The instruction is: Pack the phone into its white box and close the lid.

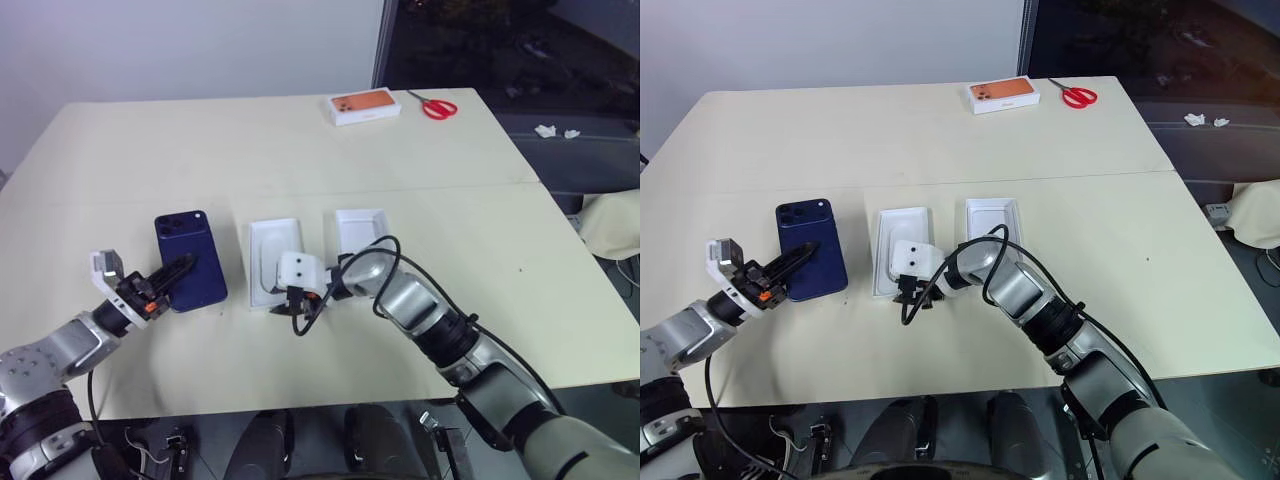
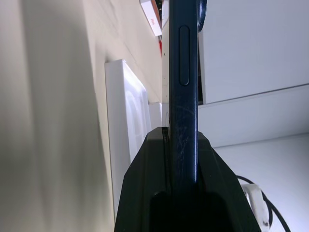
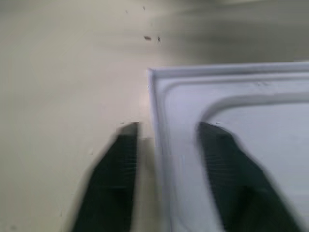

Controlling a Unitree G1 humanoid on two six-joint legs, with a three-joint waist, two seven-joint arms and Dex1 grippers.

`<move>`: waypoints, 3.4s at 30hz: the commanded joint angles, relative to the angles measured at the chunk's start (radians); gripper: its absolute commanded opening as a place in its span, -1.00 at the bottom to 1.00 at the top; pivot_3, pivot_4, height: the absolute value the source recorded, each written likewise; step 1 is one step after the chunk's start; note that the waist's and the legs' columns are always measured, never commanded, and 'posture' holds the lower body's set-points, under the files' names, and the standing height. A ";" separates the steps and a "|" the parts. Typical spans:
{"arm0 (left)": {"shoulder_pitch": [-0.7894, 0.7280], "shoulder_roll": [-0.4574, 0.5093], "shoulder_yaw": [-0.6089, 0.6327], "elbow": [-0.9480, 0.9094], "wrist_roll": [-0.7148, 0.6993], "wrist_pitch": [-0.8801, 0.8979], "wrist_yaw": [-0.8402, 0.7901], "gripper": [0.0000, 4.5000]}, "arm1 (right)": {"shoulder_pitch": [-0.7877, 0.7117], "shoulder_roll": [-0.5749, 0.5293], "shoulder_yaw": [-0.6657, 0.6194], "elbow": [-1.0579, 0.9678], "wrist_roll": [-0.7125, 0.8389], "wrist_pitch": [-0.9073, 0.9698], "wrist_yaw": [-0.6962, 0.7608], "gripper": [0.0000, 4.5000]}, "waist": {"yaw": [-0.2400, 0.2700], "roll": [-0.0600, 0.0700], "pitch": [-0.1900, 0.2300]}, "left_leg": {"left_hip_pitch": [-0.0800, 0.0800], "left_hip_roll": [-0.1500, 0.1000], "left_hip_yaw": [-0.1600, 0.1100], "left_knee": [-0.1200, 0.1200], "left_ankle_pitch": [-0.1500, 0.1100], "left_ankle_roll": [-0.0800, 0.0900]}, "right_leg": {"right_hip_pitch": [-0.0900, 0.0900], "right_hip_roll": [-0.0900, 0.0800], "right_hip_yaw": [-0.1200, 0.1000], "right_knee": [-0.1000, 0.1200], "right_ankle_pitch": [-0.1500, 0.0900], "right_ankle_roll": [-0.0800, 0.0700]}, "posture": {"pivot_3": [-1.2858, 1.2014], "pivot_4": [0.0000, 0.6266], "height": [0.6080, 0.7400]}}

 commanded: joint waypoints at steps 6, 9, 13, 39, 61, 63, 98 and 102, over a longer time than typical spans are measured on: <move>-0.005 -0.008 -0.004 -0.061 -0.067 -0.023 0.008 -1.00 | 0.000 -0.001 0.005 -0.020 -0.007 -0.001 0.020 -0.55 | 0.001 0.000 0.000 | 0.000 0.000 0.000 0.000 0.000 0.000 | 0.000 0.000 0.000 0.000 0.000 0.000 | 0.03 -0.52 1.00; -0.005 -0.006 -0.011 -0.069 -0.075 -0.027 0.016 -1.00 | 0.003 -0.006 -0.003 -0.033 0.002 0.021 0.027 -0.55 | 0.001 0.000 0.000 | 0.000 0.000 0.000 0.000 0.000 0.000 | 0.000 0.000 0.000 0.000 0.000 0.000 | 0.03 -0.52 1.00; -0.004 -0.004 -0.022 -0.079 -0.090 -0.036 0.029 -1.00 | 0.032 -0.033 -0.044 -0.117 0.068 0.125 0.061 -0.55 | 0.003 0.000 0.000 | 0.000 0.000 0.000 0.000 0.000 0.000 | 0.000 0.000 0.000 0.000 0.000 0.000 | 0.03 -0.52 1.00; -0.010 0.028 -0.051 -0.055 -0.129 -0.076 0.039 -1.00 | -0.026 -0.034 -0.207 -0.153 0.295 0.349 -0.081 0.78 | 0.006 -0.001 0.000 | -0.001 0.000 -0.001 0.000 0.000 0.000 | 0.000 0.000 -0.001 0.000 0.000 0.000 | 0.03 -0.52 1.00; -0.019 0.021 -0.089 -0.095 -0.159 -0.089 0.057 -1.00 | -0.100 0.020 -0.024 0.203 -0.089 -0.155 -0.138 -0.99 | 0.001 -0.001 0.000 | -0.001 0.000 0.000 0.001 0.000 0.000 | 0.000 0.000 -0.001 0.000 0.000 0.000 | 0.03 -0.52 1.00; -0.018 0.018 -0.096 -0.100 -0.162 -0.092 0.059 -1.00 | -0.093 0.021 -0.029 0.189 -0.083 -0.169 -0.128 -0.99 | 0.001 -0.001 0.000 | -0.001 0.000 -0.001 0.001 0.000 0.000 | 0.000 0.000 -0.001 0.000 0.000 0.000 | 0.03 -0.52 1.00; -0.079 -0.020 -0.412 -0.107 -0.027 -0.093 0.023 -1.00 | 0.083 -0.174 -0.317 -0.083 0.174 -0.054 -0.001 -0.99 | 0.028 -0.001 0.001 | -0.001 0.000 0.000 0.002 0.000 0.000 | 0.001 0.000 0.000 0.000 0.000 0.000 | 0.03 -0.52 1.00; -0.094 -0.037 -0.408 -0.089 -0.033 -0.082 0.014 -1.00 | 0.084 -0.179 -0.317 -0.085 0.171 -0.054 -0.009 -0.99 | 0.028 -0.001 0.001 | -0.001 0.000 0.000 0.002 0.000 0.000 | 0.001 0.000 -0.001 0.000 0.000 0.000 | 0.03 -0.52 1.00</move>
